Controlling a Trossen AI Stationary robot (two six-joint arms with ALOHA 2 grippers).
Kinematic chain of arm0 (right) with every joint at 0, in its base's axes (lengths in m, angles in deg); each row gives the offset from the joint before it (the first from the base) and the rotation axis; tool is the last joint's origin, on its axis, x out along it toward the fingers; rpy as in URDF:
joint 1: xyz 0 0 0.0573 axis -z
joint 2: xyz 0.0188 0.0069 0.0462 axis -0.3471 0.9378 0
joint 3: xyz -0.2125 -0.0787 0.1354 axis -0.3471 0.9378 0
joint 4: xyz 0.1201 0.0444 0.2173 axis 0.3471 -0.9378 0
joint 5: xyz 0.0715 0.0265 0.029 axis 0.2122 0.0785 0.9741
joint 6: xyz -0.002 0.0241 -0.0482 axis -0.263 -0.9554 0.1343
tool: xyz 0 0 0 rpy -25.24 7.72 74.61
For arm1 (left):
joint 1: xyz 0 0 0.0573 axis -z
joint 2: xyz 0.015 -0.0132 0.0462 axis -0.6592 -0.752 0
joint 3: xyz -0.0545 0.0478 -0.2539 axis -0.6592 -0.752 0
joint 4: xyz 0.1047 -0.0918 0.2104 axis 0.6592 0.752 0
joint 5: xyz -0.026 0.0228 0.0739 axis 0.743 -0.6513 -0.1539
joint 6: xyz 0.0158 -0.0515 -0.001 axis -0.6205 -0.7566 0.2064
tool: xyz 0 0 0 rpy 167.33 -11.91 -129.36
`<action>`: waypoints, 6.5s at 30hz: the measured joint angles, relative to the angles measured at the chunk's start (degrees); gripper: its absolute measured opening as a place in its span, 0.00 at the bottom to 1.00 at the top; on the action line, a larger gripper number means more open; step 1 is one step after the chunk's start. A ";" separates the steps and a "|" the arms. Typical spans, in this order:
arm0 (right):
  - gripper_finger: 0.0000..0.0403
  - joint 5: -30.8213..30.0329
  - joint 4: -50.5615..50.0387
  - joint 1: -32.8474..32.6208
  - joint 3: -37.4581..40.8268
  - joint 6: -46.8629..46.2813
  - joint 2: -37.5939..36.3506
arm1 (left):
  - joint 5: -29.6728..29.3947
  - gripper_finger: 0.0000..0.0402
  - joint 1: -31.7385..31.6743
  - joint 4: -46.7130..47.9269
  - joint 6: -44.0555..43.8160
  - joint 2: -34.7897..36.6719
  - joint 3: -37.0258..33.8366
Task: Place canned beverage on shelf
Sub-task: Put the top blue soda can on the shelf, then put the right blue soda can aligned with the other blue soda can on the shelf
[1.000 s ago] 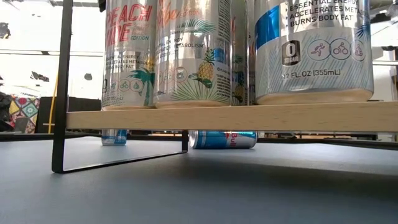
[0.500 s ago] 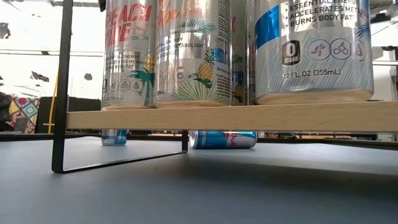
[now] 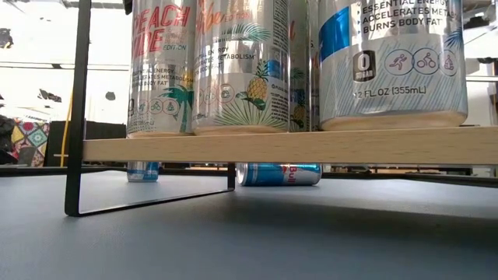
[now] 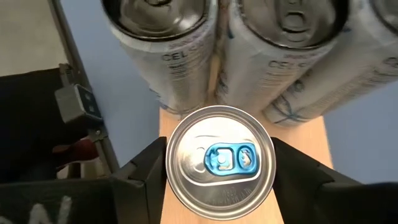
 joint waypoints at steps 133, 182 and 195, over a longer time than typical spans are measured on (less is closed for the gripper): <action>0.88 44.48 37.03 69.16 33.35 97.15 -10.36 | -2.84 0.82 -0.17 2.12 0.34 4.48 0.00; 0.88 42.95 61.72 64.06 33.33 96.47 -7.72 | -2.75 0.82 -0.17 1.68 -0.68 4.48 0.00; 0.88 42.89 63.94 60.81 33.33 86.46 -7.69 | -2.75 0.82 -0.17 1.68 -2.23 4.48 0.00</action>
